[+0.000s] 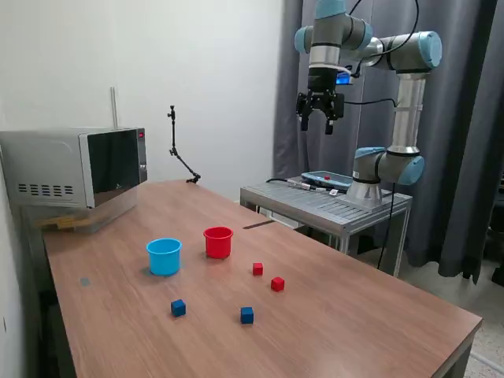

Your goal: Place red objects in the red bin, and blue objects in the blue bin.

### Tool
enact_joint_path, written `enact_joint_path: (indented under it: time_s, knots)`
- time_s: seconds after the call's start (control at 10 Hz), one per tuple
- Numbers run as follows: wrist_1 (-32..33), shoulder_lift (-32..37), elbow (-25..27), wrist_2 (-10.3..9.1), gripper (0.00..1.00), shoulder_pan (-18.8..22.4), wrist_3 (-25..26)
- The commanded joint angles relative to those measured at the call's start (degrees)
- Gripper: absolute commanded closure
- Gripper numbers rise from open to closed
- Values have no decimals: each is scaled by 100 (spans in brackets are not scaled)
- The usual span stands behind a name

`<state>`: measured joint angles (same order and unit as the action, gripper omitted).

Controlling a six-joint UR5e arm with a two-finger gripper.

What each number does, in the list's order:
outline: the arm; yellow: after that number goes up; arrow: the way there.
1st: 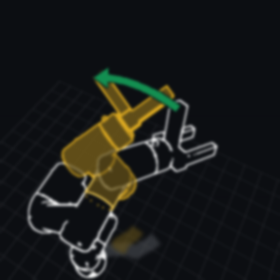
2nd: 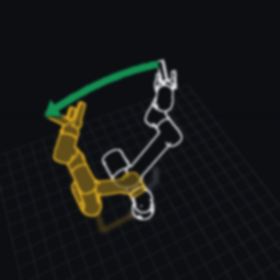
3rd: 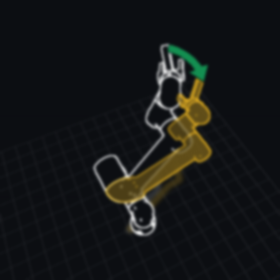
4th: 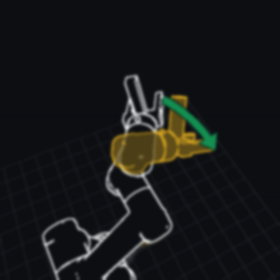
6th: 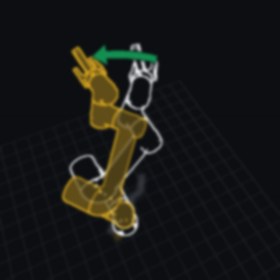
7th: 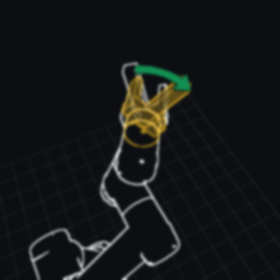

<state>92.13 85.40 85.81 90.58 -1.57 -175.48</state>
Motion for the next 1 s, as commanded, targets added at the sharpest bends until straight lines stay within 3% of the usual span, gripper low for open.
enact_joint_path:
  time_s: [0.0, 0.5, 0.9]
  knots:
    - [68, -338, -387, 4, 0, -71, -161]
    - [385, -762, -828, -5, 0, -71, -636]
    - [594, -928, -881, -40, 0, -71, -742]
